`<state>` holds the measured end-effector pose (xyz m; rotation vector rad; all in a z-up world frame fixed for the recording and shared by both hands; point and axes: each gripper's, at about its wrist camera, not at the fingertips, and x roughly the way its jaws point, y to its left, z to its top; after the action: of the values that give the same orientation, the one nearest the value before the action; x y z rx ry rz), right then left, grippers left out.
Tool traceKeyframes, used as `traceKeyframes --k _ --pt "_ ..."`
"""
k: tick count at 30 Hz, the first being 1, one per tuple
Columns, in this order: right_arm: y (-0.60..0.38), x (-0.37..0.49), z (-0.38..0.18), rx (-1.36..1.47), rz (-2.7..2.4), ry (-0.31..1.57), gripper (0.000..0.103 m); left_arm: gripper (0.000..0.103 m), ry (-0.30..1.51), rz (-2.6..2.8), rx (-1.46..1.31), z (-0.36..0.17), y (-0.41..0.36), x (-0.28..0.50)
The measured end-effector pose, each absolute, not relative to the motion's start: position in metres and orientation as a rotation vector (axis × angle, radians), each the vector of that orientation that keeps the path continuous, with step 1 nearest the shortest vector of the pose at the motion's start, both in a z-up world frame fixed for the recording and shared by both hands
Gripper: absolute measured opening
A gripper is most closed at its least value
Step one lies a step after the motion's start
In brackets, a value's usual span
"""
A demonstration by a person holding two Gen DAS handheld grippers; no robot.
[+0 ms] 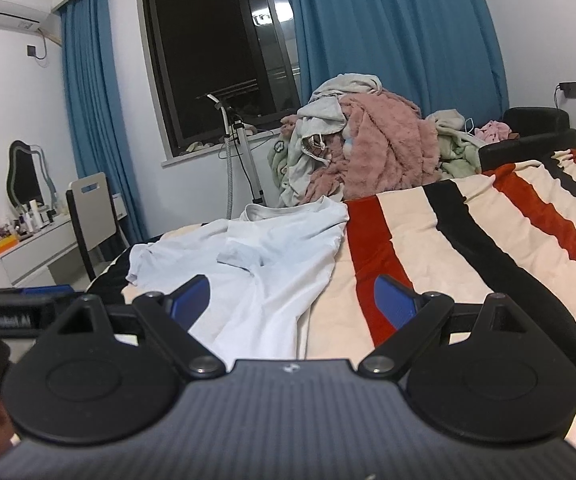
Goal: Fold clothes
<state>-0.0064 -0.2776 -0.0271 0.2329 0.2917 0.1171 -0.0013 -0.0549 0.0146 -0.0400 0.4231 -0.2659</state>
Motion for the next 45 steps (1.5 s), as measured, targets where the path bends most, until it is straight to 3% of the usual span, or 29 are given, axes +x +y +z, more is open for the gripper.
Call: traceKeyframes --k 15,25,33,38,41,43,45 --pt "-0.26 -0.002 -0.034 0.192 0.08 0.303 0.091 0.103 0.492 -0.124 -0.055 0.003 0.005 0.003" --pt "-0.247 0.016 -0.018 0.244 0.099 0.406 0.091 0.103 0.383 -0.059 0.055 0.031 0.019 -0.035" --pt "-0.173 0.123 -0.003 0.117 0.406 0.487 0.086 0.103 0.359 0.008 -0.028 0.046 0.062 -0.038" --pt "-0.093 0.213 -0.042 0.054 0.49 0.548 0.085 0.103 0.379 -0.007 -0.153 0.033 0.095 -0.018" --pt "-0.023 0.251 -0.065 -0.179 0.523 0.49 0.084 0.103 0.41 0.017 -0.206 0.019 0.111 0.005" --pt "0.021 0.277 -0.082 -0.341 0.521 0.452 0.072 0.103 0.431 0.04 -0.239 0.009 0.122 0.024" --pt "0.059 0.302 -0.097 -0.457 0.512 0.425 0.07 0.103 0.431 0.066 -0.277 0.002 0.132 0.037"
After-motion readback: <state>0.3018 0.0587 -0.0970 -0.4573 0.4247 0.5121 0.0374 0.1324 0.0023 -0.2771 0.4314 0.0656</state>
